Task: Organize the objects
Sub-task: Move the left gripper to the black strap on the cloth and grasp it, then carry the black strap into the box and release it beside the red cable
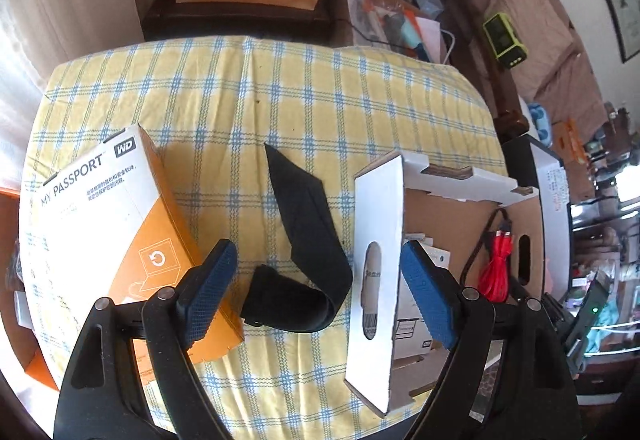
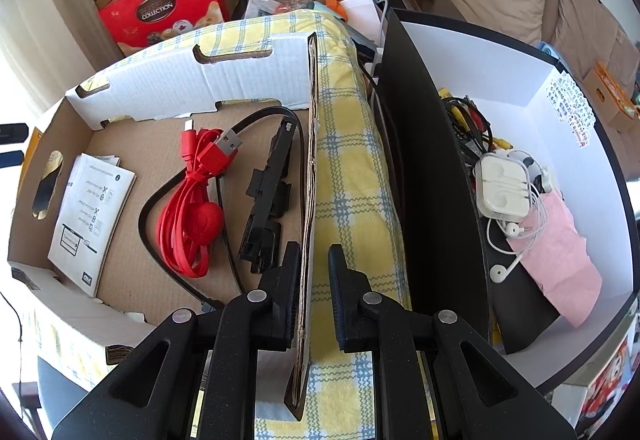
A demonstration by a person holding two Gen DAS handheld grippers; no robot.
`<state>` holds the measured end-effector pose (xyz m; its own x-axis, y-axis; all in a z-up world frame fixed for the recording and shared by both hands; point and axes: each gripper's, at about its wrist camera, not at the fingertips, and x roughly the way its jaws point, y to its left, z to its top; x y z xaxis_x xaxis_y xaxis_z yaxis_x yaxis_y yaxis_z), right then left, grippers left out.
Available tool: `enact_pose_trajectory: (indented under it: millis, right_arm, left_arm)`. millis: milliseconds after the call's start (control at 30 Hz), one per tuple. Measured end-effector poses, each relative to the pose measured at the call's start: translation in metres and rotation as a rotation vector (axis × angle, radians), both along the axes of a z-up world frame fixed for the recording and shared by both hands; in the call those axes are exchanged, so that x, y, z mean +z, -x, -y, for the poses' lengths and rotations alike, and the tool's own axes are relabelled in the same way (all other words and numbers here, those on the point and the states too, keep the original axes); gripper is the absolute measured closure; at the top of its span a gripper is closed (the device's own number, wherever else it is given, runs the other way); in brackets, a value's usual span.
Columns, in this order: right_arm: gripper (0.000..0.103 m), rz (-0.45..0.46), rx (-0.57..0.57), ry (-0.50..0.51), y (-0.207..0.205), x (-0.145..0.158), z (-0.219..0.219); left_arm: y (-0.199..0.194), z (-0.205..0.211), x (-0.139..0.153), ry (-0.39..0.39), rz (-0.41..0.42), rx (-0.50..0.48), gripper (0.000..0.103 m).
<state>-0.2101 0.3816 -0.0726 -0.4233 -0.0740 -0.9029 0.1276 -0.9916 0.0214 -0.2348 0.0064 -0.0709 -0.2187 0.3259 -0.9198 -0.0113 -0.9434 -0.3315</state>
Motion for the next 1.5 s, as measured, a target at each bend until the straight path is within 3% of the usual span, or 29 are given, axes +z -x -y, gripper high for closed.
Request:
enact_pose_trajectory:
  millis: [167, 300, 367, 433, 600, 633, 733, 833, 933, 1133, 1500]
  right_arm:
    - [0.091, 0.002, 0.000, -0.007, 0.000, 0.000, 0.001]
    - [0.090, 0.003, -0.002, -0.006, 0.000, 0.000, 0.002]
    - [0.091, 0.004, -0.004, -0.005, 0.000, -0.001, 0.002]
    - [0.090, 0.004, -0.004, -0.005, 0.000, 0.000, 0.003]
    - [0.091, 0.005, -0.003, -0.005, 0.000, -0.001, 0.003]
    - [0.090, 0.005, -0.003, -0.004, 0.000, -0.001, 0.003]
    - [0.090, 0.005, -0.005, -0.004, 0.000, 0.000, 0.003]
    - [0.090, 0.005, -0.006, -0.001, -0.001, -0.001, 0.004]
    - [0.090, 0.005, -0.005, -0.002, -0.001, -0.001, 0.004]
    - [0.090, 0.005, -0.001, -0.003, 0.000, -0.001, 0.006]
    - [0.090, 0.007, 0.001, -0.001, 0.000, -0.001, 0.005]
  left_arm:
    - [-0.008, -0.001, -0.014, -0.025, 0.033, -0.026, 0.036]
    - [-0.010, -0.005, -0.019, -0.039, 0.053, -0.041, 0.039]
    - [-0.011, -0.008, -0.022, -0.031, 0.062, -0.045, 0.052]
    - [-0.011, -0.010, -0.025, -0.030, 0.070, -0.047, 0.057]
    - [-0.012, -0.015, -0.034, -0.006, 0.079, -0.054, 0.059]
    - [-0.013, -0.017, -0.034, 0.006, 0.071, -0.057, 0.062]
    - [-0.013, -0.020, -0.034, -0.010, 0.069, -0.060, 0.086]
    - [-0.011, -0.016, -0.032, -0.041, 0.059, -0.036, 0.100]
    - [-0.011, -0.011, -0.026, -0.050, 0.026, -0.018, 0.102]
    - [-0.015, -0.005, 0.012, -0.102, -0.059, -0.025, 0.102]
    - [-0.032, -0.025, 0.124, -0.201, -0.257, -0.108, 0.102]
